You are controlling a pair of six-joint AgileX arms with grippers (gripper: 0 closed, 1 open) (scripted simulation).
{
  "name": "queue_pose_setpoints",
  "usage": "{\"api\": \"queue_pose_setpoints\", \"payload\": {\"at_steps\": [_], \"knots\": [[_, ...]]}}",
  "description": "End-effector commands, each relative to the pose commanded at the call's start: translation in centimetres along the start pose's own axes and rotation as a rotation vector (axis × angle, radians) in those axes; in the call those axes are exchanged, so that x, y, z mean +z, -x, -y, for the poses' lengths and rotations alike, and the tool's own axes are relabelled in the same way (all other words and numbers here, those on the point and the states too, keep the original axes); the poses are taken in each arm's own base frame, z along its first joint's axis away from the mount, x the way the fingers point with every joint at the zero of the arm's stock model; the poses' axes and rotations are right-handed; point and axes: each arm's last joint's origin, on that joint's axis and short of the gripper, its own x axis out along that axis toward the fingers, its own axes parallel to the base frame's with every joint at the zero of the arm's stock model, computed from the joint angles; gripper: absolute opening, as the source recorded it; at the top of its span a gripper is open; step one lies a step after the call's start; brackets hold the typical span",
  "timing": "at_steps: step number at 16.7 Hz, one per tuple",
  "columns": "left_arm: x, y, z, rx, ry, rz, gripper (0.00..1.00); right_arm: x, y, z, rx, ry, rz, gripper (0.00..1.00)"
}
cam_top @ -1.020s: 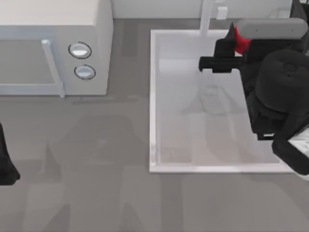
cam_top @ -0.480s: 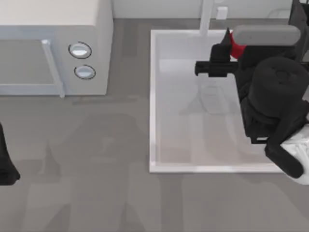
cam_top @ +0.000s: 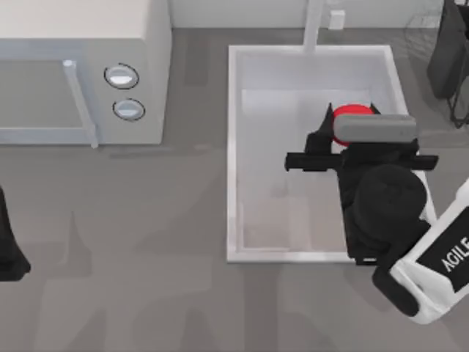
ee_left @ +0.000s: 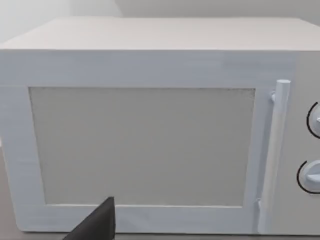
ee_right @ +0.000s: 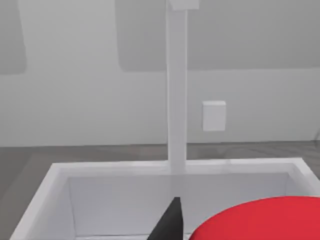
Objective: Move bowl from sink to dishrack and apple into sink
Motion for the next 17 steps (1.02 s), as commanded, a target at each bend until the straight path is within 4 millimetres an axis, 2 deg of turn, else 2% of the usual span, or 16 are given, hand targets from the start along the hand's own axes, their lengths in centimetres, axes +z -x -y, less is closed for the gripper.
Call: {"api": "queue_pose_setpoints", "payload": {"at_steps": [2, 4, 9, 17], "knots": [[0.0, 0.0, 0.0, 0.000, 0.000, 0.000, 1.00, -2.0, 0.5, 0.4, 0.002, 0.008, -0.008, 0.00], [0.0, 0.0, 0.0, 0.000, 0.000, 0.000, 1.00, -3.0, 0.8, 0.7, 0.004, 0.016, -0.016, 0.00], [0.0, 0.0, 0.0, 0.000, 0.000, 0.000, 1.00, -3.2, 0.9, 0.8, 0.004, 0.017, -0.017, 0.00], [0.0, 0.0, 0.0, 0.000, 0.000, 0.000, 1.00, -3.2, 0.9, 0.8, 0.004, 0.017, -0.017, 0.60]]}}
